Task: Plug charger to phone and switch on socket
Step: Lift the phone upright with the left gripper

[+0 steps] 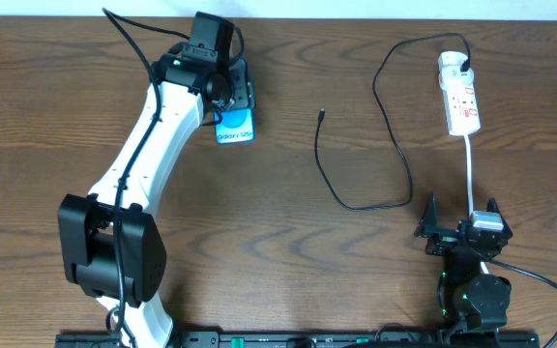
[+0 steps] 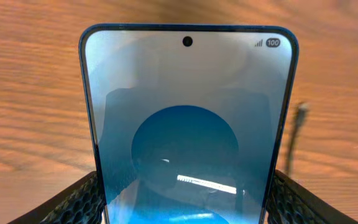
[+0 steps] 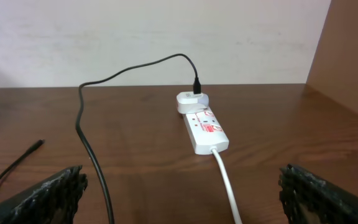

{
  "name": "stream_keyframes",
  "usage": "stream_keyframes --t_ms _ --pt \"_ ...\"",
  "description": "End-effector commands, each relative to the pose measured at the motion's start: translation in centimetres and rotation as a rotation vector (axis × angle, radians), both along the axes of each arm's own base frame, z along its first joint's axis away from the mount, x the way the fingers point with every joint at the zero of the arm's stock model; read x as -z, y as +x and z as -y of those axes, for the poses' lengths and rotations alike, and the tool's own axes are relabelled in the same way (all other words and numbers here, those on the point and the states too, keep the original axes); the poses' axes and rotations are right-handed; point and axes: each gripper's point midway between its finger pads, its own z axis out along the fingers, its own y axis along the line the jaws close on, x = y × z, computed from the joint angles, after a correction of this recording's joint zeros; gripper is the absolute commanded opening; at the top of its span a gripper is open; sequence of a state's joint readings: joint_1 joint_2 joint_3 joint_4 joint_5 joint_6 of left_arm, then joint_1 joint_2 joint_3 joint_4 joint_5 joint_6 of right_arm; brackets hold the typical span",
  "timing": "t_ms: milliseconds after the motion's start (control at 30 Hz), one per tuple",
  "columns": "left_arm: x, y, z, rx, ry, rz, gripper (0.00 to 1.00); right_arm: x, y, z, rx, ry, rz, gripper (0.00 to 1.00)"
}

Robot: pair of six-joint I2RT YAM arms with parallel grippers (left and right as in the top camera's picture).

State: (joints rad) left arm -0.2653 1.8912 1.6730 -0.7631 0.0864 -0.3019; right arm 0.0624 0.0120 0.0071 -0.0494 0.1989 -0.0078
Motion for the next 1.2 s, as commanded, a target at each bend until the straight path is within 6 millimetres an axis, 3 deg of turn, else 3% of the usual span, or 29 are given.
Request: stream_keyframes --t_ms 0,200,500,633,833,1167 --pt "-4.1 1.1 1.8 -0.036 -0.191 0.061 0.08 0.1 0.0 0.2 0.010 -0.001 0.000 0.99" --pt "-5.7 2.3 1.5 -0.115 -0.410 0.047 0.07 0.1 0.0 0.2 0.010 -0.001 0.000 0.99" --pt "-6.9 3.2 -2.7 -0.387 -0.699 -0.067 0.07 0.1 0.0 0.2 0.010 -0.001 0.000 0.99" --pt "-6.4 3.2 -3.9 -0.532 -0.827 -0.168 0.07 0.0 0.0 0.2 0.010 -0.001 0.000 0.99" --pt "-3.7 3.2 -3.3 -0.664 -0.995 -0.393 0.07 0.1 0.0 0.2 0.010 -0.001 0.000 0.99" --pt "5.2 2.6 -0.3 -0.707 -1.143 -0.815 0.07 0.0 0.0 0.2 0.010 -0.001 0.000 0.99"
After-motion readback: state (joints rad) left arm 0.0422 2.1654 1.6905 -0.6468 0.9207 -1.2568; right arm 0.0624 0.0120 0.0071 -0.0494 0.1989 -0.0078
